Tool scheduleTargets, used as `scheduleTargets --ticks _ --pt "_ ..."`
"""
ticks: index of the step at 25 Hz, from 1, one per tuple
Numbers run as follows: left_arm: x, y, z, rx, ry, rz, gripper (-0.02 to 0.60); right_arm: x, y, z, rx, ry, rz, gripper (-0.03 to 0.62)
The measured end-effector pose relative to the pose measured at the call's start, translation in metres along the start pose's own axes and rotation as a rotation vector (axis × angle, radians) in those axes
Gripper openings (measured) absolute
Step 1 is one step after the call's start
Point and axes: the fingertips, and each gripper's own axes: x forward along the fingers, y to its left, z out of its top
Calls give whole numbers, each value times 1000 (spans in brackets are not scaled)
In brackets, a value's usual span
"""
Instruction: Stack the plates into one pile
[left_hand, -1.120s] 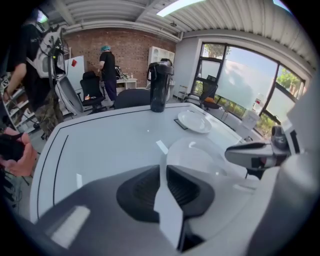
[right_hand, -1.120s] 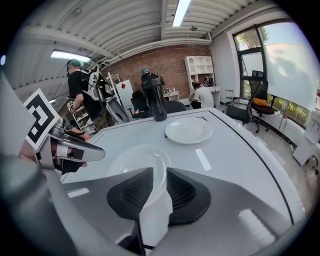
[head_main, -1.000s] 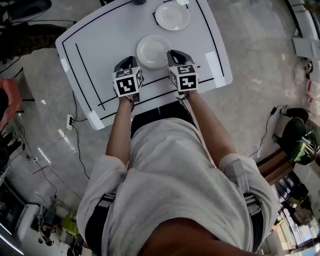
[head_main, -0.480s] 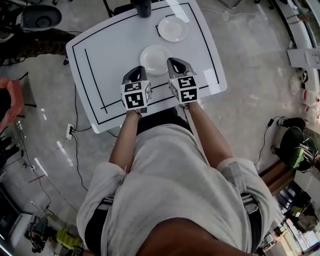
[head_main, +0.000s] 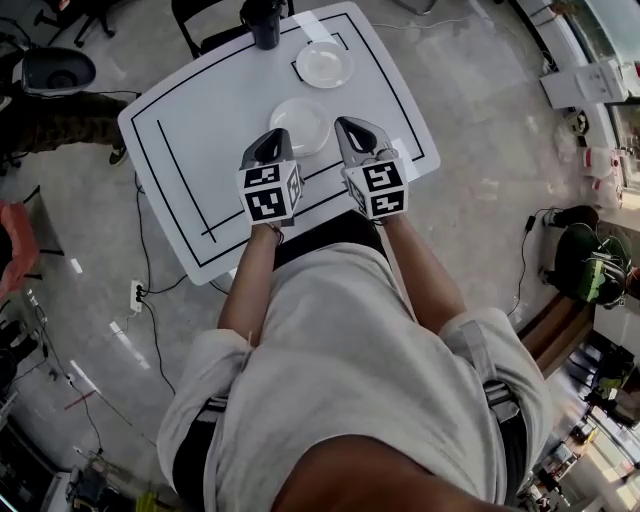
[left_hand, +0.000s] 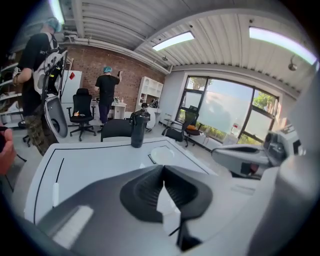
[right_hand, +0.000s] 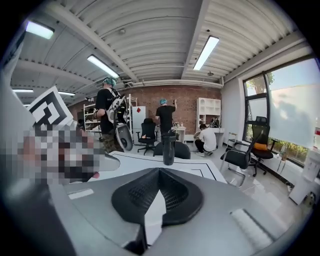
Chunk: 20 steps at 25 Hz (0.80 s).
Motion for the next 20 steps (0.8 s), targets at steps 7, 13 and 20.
scheduleTargets --ticks 7,13,20 --pt "19 -10 19 -36 1 0 3 -12 -51 40 13 -9 -30 0" --pt "66 -30 48 -77 2 45 3 23 -113 50 -10 -6 76 0" --pt "116 -42 48 -93 74 139 3 74 -160 21 12 36 200 0"
